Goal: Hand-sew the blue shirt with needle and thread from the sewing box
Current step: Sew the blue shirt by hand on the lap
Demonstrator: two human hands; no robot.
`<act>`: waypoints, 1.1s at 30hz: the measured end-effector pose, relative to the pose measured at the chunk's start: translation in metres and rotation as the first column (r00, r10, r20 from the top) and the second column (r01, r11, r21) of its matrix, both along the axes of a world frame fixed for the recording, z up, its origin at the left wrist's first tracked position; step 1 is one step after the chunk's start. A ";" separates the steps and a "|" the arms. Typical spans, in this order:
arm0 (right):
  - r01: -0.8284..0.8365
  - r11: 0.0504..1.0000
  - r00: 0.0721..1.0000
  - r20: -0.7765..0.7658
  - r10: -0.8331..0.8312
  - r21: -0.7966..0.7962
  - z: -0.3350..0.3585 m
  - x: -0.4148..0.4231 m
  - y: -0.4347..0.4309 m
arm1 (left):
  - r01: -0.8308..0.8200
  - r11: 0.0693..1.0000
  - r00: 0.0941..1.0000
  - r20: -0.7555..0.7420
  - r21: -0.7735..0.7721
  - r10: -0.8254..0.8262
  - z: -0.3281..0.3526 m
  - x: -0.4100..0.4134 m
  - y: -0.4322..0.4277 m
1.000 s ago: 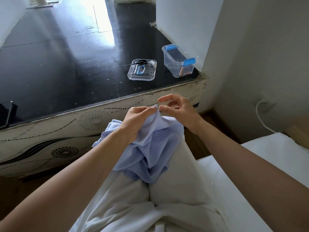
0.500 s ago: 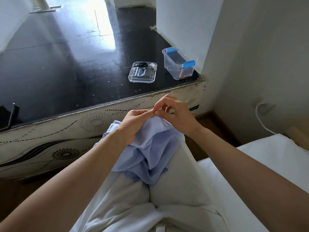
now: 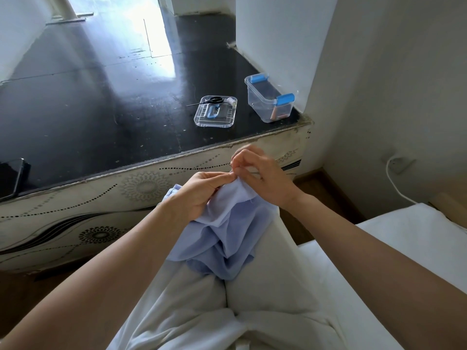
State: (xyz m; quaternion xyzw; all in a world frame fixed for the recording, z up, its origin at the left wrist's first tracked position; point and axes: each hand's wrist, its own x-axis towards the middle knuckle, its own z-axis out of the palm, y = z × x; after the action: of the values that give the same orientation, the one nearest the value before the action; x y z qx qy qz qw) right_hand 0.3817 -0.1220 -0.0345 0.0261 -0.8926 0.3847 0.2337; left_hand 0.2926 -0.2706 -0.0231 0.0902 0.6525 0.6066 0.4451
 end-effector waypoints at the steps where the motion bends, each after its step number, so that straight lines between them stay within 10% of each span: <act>1: 0.009 1.000 0.999 -0.031 -0.009 0.004 0.001 -0.001 -0.002 | -0.018 1.000 1.000 -0.011 -0.014 0.018 0.000 0.001 0.002; 8: -0.100 0.993 0.995 -0.008 0.100 -0.066 0.003 0.001 -0.008 | -0.107 0.985 0.992 -0.082 -0.133 0.097 0.003 0.002 0.013; 11: -0.289 0.773 0.923 0.049 0.381 -0.564 0.014 0.009 -0.009 | -0.169 0.985 0.986 -0.014 -0.026 0.168 -0.001 0.000 0.013; 15: -0.188 0.227 0.568 0.083 0.819 -0.955 0.019 0.026 0.002 | -0.276 0.958 0.961 0.057 0.078 0.272 -0.002 -0.006 0.010; 19: -0.181 0.101 0.164 0.072 0.984 -0.978 0.026 0.036 -0.002 | -0.348 0.934 0.937 0.044 0.080 0.345 0.000 -0.012 0.007; 23: -0.081 0.245 0.523 0.168 0.835 -0.966 0.027 0.026 0.005 | -0.330 0.936 0.944 0.067 0.126 0.324 0.002 -0.008 0.006; 26: 0.147 0.489 0.868 0.349 0.353 -0.860 0.025 0.016 0.002 | -0.308 0.938 0.951 0.043 0.160 0.305 0.007 -0.001 0.007; 29: 0.312 0.669 0.935 0.344 -0.088 -0.675 0.022 0.006 -0.011 | -0.282 0.944 0.959 0.038 0.170 0.280 0.011 0.002 0.004; 33: 0.367 0.813 0.926 0.264 -0.271 -0.451 0.011 -0.003 -0.021 | -0.268 0.941 0.964 0.056 0.205 0.262 0.017 0.007 0.004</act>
State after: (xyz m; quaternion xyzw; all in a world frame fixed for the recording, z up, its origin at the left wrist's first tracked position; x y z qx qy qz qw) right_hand 0.3786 -0.1426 -0.0233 -0.2213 -0.7741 0.5550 0.2089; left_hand 0.3000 -0.2664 -0.0058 0.0398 0.5843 0.7279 0.3567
